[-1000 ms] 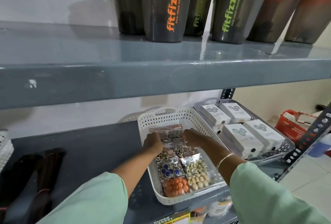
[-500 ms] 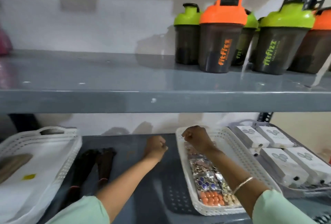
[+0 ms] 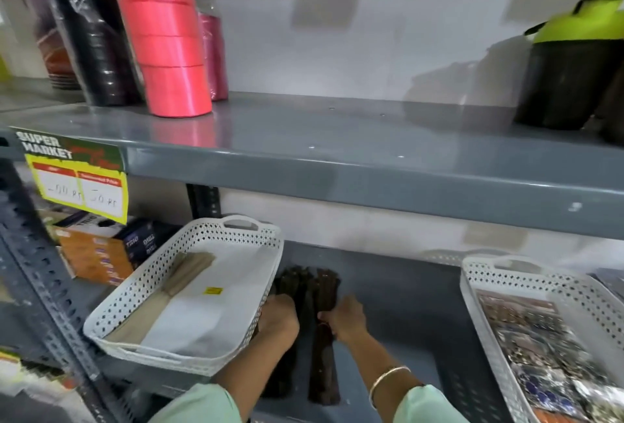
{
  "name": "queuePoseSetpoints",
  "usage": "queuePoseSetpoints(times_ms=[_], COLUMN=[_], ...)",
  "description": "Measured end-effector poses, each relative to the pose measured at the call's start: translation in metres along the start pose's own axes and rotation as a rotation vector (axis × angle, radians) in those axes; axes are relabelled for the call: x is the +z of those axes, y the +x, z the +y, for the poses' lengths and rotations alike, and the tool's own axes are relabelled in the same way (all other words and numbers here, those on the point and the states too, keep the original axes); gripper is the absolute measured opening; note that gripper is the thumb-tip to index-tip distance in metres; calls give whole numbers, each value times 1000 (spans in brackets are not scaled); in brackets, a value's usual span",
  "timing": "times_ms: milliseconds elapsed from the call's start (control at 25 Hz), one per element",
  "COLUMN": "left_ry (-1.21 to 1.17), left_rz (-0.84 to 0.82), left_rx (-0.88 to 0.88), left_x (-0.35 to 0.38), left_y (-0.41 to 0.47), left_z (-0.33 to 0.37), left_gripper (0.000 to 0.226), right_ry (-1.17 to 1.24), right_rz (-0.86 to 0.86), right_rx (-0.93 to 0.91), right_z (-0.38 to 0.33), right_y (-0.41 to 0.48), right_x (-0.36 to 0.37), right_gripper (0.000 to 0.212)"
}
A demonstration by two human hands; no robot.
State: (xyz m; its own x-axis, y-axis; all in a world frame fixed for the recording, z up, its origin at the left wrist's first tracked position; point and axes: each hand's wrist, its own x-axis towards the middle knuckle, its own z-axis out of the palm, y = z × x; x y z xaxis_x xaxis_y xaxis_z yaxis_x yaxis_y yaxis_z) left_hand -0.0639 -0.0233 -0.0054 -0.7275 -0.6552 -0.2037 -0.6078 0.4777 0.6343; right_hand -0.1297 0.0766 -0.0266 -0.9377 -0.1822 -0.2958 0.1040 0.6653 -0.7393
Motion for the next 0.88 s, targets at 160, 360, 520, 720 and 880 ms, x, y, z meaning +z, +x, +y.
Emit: queuePoseSetpoints(times_ms=[160, 360, 520, 720, 880], left_ry=[-79, -238, -450, -626, -574], left_rz=[-87, -179, -186, -169, -90], left_rx=[-140, -14, 89, 202, 140], left_x=[4, -4, -44, -126, -154], left_y=[15, 22, 24, 42, 82], left_z=[0, 3, 27, 25, -26], left_gripper=[33, 38, 34, 22, 35], right_ry=[170, 566, 754, 817, 752], right_rz=[-43, -89, -144, -227, -380], right_rx=[114, 152, 134, 80, 118], right_z=[-3, -19, -59, -135, -169], right_y=[9, -3, -11, -12, -11], right_x=[8, -17, -34, -28, 25], right_gripper=[30, 22, 22, 28, 27])
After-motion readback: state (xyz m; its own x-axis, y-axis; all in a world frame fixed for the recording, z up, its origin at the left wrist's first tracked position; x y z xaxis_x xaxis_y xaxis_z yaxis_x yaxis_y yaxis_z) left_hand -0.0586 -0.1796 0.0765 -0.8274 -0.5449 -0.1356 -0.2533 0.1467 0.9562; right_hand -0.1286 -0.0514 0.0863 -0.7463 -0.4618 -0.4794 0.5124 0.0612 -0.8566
